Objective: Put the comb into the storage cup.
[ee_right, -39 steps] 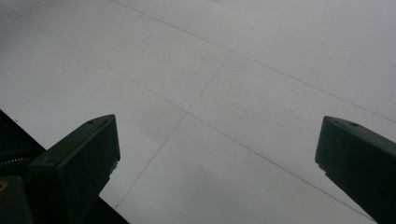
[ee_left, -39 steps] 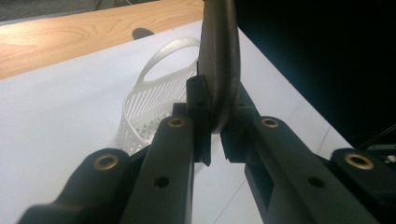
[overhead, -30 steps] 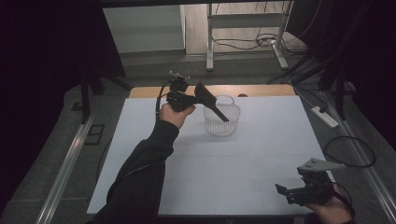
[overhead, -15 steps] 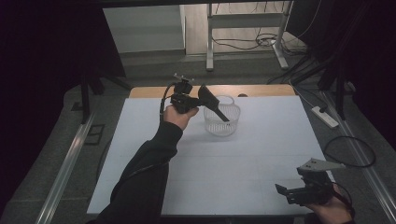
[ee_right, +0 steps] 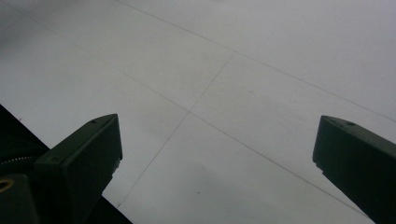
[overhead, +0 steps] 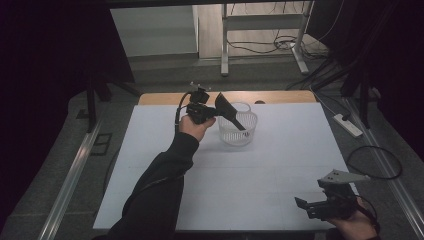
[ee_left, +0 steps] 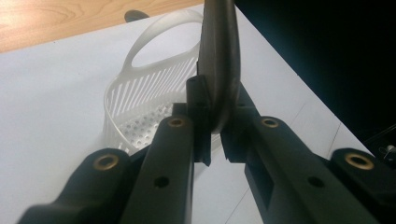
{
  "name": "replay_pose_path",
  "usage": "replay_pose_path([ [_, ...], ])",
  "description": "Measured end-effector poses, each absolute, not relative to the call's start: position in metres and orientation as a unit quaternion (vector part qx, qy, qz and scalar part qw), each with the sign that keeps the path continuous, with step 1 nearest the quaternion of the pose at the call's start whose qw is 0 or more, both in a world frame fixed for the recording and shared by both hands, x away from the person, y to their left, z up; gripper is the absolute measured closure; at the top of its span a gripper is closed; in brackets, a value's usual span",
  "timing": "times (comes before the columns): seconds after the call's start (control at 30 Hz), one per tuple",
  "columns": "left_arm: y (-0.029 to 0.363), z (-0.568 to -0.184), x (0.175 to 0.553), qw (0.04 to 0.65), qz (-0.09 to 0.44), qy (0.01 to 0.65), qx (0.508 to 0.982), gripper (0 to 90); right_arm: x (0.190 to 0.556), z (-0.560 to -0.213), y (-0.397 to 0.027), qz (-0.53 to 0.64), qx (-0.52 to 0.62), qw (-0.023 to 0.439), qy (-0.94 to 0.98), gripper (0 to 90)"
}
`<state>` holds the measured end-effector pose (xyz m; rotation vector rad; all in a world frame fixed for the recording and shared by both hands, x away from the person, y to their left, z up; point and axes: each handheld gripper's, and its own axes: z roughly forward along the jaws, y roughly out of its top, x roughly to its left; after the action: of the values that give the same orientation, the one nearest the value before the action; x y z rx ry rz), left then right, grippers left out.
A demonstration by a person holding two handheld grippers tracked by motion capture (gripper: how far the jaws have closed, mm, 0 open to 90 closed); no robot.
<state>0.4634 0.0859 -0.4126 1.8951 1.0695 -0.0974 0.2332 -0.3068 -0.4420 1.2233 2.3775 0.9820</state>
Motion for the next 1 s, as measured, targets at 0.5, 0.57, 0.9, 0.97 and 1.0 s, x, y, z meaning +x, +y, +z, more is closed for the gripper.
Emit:
replay_pose_path([
  [0.5, 0.083, -0.429, 0.467, 0.467, -0.053, 0.447, 0.761, 82.9, 0.234, -0.442, -0.307, 0.341, 0.425, 0.143, 0.826, 2.1],
  [0.57, 0.085, -0.432, 0.468, 0.473, -0.059, 0.452, 0.754, 82.9, 0.234, -0.442, -0.307, 0.34, 0.424, 0.143, 0.827, 2.1],
  [0.9, 0.088, -0.442, 0.47, 0.473, -0.047, 0.466, 0.747, 82.1, 0.234, -0.443, -0.306, 0.338, 0.424, 0.141, 0.828, 2.3],
  [0.97, 0.088, -0.442, 0.47, 0.473, -0.041, 0.467, 0.746, 81.9, 0.234, -0.443, -0.306, 0.338, 0.424, 0.141, 0.829, 2.3],
  [1.0, 0.088, -0.442, 0.47, 0.471, -0.035, 0.468, 0.747, 81.5, 0.234, -0.443, -0.306, 0.337, 0.424, 0.14, 0.829, 2.4],
])
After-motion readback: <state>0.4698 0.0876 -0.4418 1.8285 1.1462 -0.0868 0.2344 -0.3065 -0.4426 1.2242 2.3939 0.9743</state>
